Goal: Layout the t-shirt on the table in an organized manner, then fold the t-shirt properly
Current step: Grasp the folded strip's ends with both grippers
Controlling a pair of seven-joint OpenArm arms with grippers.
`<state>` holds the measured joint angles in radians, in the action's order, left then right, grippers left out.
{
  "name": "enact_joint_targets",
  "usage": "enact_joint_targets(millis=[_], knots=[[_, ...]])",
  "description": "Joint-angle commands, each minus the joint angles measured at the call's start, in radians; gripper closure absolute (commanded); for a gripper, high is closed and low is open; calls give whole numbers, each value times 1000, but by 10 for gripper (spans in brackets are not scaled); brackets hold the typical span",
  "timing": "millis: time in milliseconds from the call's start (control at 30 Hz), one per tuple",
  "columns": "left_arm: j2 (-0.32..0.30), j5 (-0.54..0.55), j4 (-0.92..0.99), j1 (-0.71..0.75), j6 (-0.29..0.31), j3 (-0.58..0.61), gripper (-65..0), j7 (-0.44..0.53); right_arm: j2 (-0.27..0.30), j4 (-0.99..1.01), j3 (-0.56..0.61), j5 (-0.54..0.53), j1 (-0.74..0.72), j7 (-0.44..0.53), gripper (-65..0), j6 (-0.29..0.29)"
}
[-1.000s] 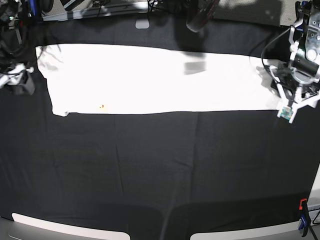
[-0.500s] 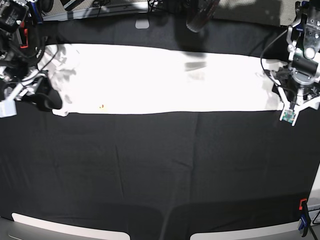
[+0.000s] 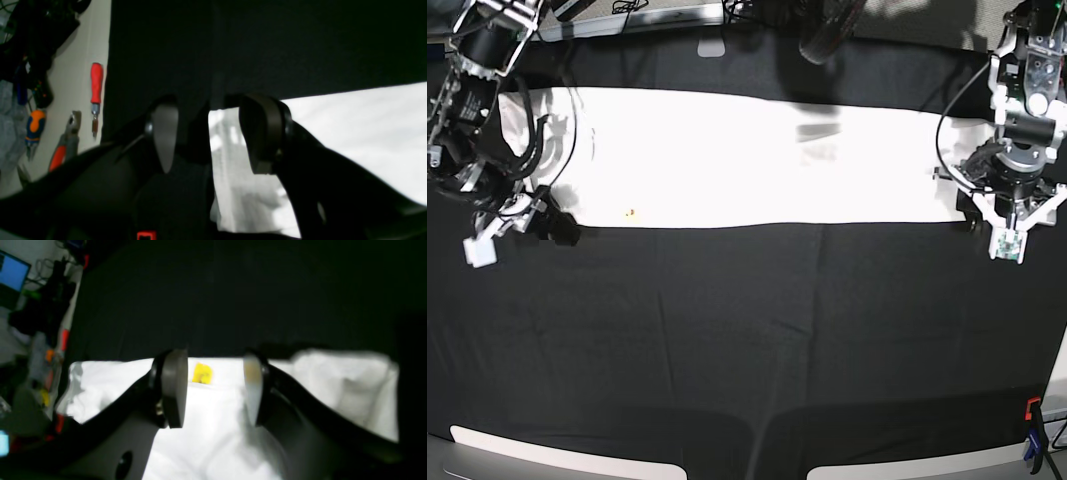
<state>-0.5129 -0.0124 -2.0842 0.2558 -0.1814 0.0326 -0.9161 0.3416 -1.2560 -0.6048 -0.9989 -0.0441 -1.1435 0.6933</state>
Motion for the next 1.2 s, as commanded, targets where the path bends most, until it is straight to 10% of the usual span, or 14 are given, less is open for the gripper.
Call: enact_joint_targets(millis=[0,267,500,1000,1167], knots=[[-11,-12,-18,-9,2,-7,-316,20,19,38,-4,10,-24,13,-263,5],[-11,-12,-17,-9,2,-7,-316,20,44,295,-5,158,-35,51,-263,5],[-15,23,-18,-10,28,-8,-316,14,108,226,-5,-28,-38,-8,-263,5],[-14,203,-27,-62,78,-81,-316,-111,108,-267,-7,-29,32,-2,-262,5],[-14,429,-14,-60,225,-247,-316,-89,31,-534,-57,43,154,-2,-262,5]])
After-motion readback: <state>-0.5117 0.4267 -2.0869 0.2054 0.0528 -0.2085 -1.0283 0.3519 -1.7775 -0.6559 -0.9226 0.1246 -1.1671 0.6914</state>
